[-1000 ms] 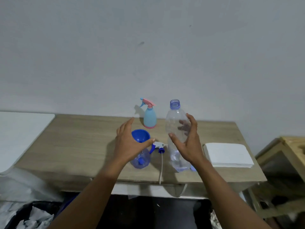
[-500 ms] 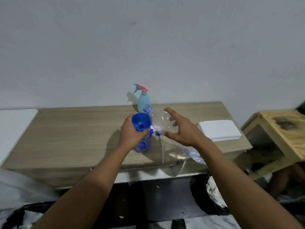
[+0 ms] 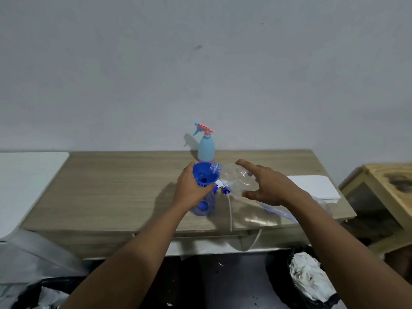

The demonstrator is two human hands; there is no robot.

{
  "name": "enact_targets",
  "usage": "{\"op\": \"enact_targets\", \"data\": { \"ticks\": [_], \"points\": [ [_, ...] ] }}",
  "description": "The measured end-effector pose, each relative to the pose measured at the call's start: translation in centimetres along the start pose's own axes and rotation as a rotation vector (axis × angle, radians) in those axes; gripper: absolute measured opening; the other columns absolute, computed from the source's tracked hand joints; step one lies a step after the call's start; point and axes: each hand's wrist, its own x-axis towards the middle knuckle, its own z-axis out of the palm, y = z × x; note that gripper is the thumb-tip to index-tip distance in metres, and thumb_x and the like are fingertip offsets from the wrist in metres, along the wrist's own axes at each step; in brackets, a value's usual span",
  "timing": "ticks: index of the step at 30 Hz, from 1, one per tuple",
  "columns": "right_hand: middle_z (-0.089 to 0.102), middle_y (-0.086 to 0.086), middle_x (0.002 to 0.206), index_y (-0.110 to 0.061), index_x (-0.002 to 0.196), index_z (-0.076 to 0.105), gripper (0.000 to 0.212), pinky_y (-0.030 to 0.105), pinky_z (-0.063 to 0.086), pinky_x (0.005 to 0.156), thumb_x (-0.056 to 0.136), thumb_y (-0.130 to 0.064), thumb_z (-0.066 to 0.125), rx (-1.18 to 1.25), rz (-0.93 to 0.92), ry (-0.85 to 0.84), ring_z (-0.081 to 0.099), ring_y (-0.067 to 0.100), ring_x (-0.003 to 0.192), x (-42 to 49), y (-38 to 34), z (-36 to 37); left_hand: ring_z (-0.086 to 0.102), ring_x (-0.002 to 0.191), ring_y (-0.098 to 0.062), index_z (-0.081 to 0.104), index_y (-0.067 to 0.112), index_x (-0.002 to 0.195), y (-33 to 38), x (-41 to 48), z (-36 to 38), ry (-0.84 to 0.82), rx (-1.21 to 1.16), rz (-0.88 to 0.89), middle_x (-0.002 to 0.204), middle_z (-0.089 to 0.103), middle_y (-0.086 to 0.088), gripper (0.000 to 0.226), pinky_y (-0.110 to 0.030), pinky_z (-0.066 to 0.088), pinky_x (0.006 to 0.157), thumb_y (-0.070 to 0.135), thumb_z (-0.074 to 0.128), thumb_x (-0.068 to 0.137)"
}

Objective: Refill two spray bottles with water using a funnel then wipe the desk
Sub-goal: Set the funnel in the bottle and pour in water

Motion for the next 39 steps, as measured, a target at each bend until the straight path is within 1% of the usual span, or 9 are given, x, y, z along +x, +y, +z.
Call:
{"op": "enact_targets", "data": {
  "ticks": [4, 10, 16, 20, 23, 25, 27, 35, 39],
  "points": [
    [0.058, 0.000, 0.131, -0.056, 0.147, 0.010, 0.088, 0.041, 0.051, 0.093, 0.082, -0.050, 0.070, -0.067, -0.001, 0.005, 0.062, 0.024, 0.110, 0.3, -0.2, -0.5, 0.060, 0.097, -0.005, 0.052, 0.038, 0.108, 0.0, 0.0, 0.0, 0.010, 0.000, 0.005, 0.105, 0.063, 0.016, 0.057, -0.026, 0.054, 0.079, 0.032, 0.088, 0.063],
    [0.059, 0.000, 0.127, -0.054, 0.147, 0.011, 0.084, 0.042, 0.047, 0.094, 0.083, -0.051, 0.066, -0.176, 0.002, 0.009, 0.061, 0.025, 0.110, 0.6, -0.4, -0.8, 0.059, 0.104, -0.010, 0.048, 0.032, 0.119, -0.2, 0.3, 0.1, 0.010, -0.004, -0.031, 0.115, 0.059, 0.011, 0.070, -0.028, 0.053, 0.085, 0.033, 0.089, 0.062],
    [0.058, 0.001, 0.126, -0.053, 0.148, 0.011, 0.085, 0.043, 0.043, 0.095, 0.084, -0.047, 0.067, -0.240, 0.017, -0.006, 0.061, 0.026, 0.108, 0.8, -0.7, -1.5, 0.057, 0.104, -0.010, 0.043, 0.037, 0.116, -0.1, 0.4, 0.1, 0.012, -0.001, -0.036, 0.113, 0.055, 0.013, 0.071, -0.027, 0.051, 0.084, 0.031, 0.089, 0.063],
    [0.058, 0.001, 0.126, -0.053, 0.148, 0.010, 0.087, 0.046, 0.043, 0.096, 0.084, -0.048, 0.068, -0.258, 0.010, 0.004, 0.062, 0.026, 0.109, 1.1, -0.7, -1.9, 0.056, 0.102, -0.011, 0.044, 0.034, 0.115, 0.0, 0.3, 0.1, 0.009, 0.000, -0.031, 0.111, 0.055, 0.013, 0.069, -0.026, 0.049, 0.082, 0.027, 0.089, 0.063],
    [0.058, 0.001, 0.126, -0.053, 0.148, 0.009, 0.088, 0.047, 0.043, 0.096, 0.084, -0.047, 0.069, -0.286, 0.003, 0.013, 0.061, 0.026, 0.110, 1.1, -0.8, -2.4, 0.057, 0.103, -0.012, 0.048, 0.029, 0.120, -0.1, 0.3, 0.1, 0.010, 0.007, -0.032, 0.113, 0.056, 0.011, 0.071, -0.030, 0.051, 0.085, 0.029, 0.089, 0.062],
    [0.058, 0.001, 0.124, -0.052, 0.149, 0.010, 0.087, 0.047, 0.043, 0.096, 0.085, -0.045, 0.069, -0.304, -0.004, 0.009, 0.061, 0.025, 0.108, 1.1, -0.9, -2.6, 0.056, 0.103, -0.012, 0.049, 0.027, 0.123, -0.1, 0.2, 0.2, 0.010, 0.015, -0.038, 0.114, 0.056, 0.011, 0.073, -0.028, 0.050, 0.084, 0.031, 0.090, 0.062],
    [0.058, 0.001, 0.124, -0.052, 0.149, 0.011, 0.086, 0.047, 0.042, 0.097, 0.086, -0.044, 0.069, -0.321, -0.008, 0.007, 0.061, 0.025, 0.107, 1.1, -1.0, -2.8, 0.056, 0.104, -0.012, 0.048, 0.027, 0.123, 0.0, 0.2, 0.2, 0.006, 0.015, -0.040, 0.116, 0.056, 0.010, 0.074, -0.027, 0.049, 0.084, 0.032, 0.090, 0.062],
    [0.056, 0.001, 0.130, -0.051, 0.150, 0.012, 0.086, 0.048, 0.041, 0.098, 0.086, -0.042, 0.069, -0.365, -0.008, 0.004, 0.061, 0.026, 0.112, 1.1, -0.9, -3.0, 0.058, 0.105, -0.014, 0.049, 0.027, 0.122, 0.1, 0.1, 0.2, -0.004, 0.024, -0.024, 0.115, 0.058, 0.009, 0.073, -0.034, 0.053, 0.088, 0.033, 0.090, 0.062],
    [0.057, 0.001, 0.128, -0.052, 0.149, 0.012, 0.086, 0.047, 0.041, 0.096, 0.085, -0.043, 0.068, -0.382, -0.014, 0.010, 0.061, 0.026, 0.112, 1.4, -0.8, -2.9, 0.058, 0.105, -0.014, 0.049, 0.027, 0.122, 0.1, 0.1, 0.3, -0.001, 0.024, -0.026, 0.116, 0.058, 0.009, 0.074, -0.032, 0.052, 0.086, 0.034, 0.090, 0.061]
  ]
}}
